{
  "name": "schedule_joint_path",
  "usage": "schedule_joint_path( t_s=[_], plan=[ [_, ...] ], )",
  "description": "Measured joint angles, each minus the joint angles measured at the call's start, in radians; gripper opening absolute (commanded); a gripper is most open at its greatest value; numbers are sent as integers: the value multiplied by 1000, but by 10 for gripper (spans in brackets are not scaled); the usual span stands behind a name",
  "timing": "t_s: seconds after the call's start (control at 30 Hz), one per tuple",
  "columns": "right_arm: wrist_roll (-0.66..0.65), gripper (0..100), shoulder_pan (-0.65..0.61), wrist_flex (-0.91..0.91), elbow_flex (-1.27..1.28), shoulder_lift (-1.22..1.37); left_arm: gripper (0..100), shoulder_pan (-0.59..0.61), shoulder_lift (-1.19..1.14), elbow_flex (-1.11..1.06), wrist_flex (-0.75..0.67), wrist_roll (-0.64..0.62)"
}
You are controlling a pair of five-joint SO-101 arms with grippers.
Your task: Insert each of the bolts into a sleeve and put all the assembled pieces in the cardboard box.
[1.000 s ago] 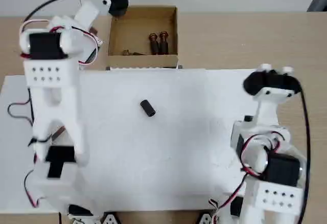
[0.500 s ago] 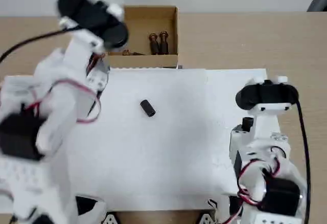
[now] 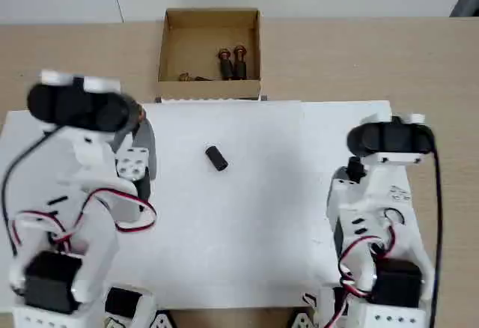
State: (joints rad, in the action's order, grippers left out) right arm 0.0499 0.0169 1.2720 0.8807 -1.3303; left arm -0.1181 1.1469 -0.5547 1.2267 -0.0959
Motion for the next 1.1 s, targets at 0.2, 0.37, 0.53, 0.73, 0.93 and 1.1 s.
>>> schedule_joint_path(
  t_s=[0.2, 0.37, 0.53, 0.73, 0.93, 1.1],
  plan=[
    [0, 3, -118, -115, 103, 0, 5, 0, 239, -311, -167, -2],
    [0, 3, -209, -235, 178, 0, 5, 0, 420, -496, -232, -23],
    [0, 3, -296, -374, 272, 0, 5, 0, 549, -601, -235, -127],
    [0, 3, -416, -482, 370, 0, 5, -3, 651, -671, -235, -262],
    [0, 3, -571, -565, 442, 0, 5, -3, 658, -680, -235, -402],
    [0, 3, -678, -660, 500, 0, 5, -3, 658, -680, -238, -514]
  ],
)
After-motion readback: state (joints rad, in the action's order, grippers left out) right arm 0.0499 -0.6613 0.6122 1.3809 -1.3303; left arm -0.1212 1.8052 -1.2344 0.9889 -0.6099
